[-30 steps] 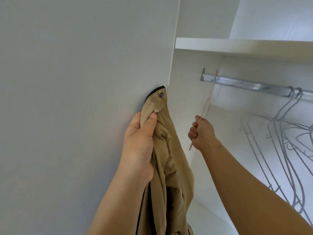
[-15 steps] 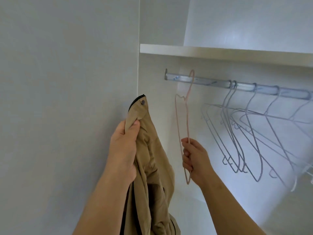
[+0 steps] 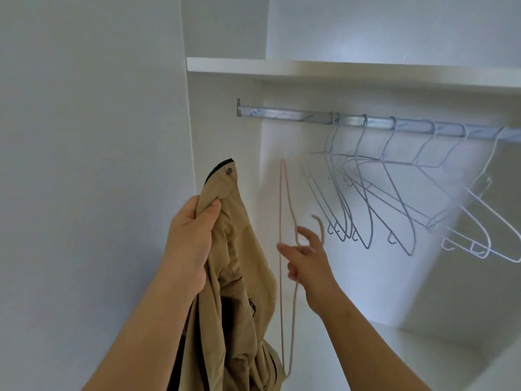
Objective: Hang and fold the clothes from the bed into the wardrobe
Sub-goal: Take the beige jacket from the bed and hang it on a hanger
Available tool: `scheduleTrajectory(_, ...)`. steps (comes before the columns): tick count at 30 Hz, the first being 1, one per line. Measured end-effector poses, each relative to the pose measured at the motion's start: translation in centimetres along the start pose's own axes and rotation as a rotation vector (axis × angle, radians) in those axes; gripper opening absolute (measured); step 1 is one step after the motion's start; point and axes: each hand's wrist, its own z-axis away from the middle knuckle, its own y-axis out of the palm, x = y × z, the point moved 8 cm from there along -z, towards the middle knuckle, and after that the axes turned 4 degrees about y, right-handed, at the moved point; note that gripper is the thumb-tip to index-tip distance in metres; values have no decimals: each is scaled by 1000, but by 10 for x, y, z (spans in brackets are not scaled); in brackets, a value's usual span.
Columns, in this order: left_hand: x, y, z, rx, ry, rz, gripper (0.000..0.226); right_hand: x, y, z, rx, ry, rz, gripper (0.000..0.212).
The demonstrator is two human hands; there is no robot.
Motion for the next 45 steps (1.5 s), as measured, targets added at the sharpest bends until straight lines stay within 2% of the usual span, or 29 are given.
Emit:
scheduleTrajectory(4,-8,4,11,25,35,-98,18,5,-29,13,-150,-59,80,18)
scheduleTrajectory(8,-17,-11,14,-11,86,-214,21,4,-52,40,-132,-120,-50,25)
scheduleTrajectory(11,-20,-25,18,-44,122,-318,20,10,-62,50,-15,-141,-140,22)
scheduleTrajectory(14,-21,-35,21,-89,108,-317,20,17,-61,56,164,-124,-245,23)
scheduleTrajectory(18,-27,-44,20,-195,12,-246,22,15,-57,69,326,-61,-153,23)
scheduleTrajectory(22,-36,-44,26,-214,-31,-115,16,5,-79,78,343,9,-84,24)
scheduleTrajectory(25,-48,-36,33,-201,-8,-74,13,0,-86,89,413,43,126,22)
scheduleTrajectory(27,-54,-22,41,-150,7,-45,17,-2,-80,96,445,35,317,20)
scheduleTrajectory(29,-54,2,57,-67,-23,9,19,-3,-70,99,437,48,353,12)
scheduleTrajectory(30,-52,16,66,-12,-47,40,18,-4,-64,100,423,65,325,13)
scheduleTrajectory(34,-46,68,98,243,-100,105,21,-7,-43,98,409,116,94,49)
scheduleTrajectory(37,-44,84,108,407,-128,166,40,4,-37,97,436,95,-63,40)
scheduleTrajectory(39,-43,88,115,519,-160,182,34,12,-41,93,416,72,-131,32)
scheduleTrajectory(42,-40,84,121,677,-174,52,27,28,-54,85,322,25,-188,6)
scheduleTrajectory(44,-40,77,120,736,-133,-112,36,36,-66,78,265,-6,-215,18)
scheduleTrajectory(45,-38,72,115,713,-101,-220,39,41,-72,75,247,-42,-227,21)
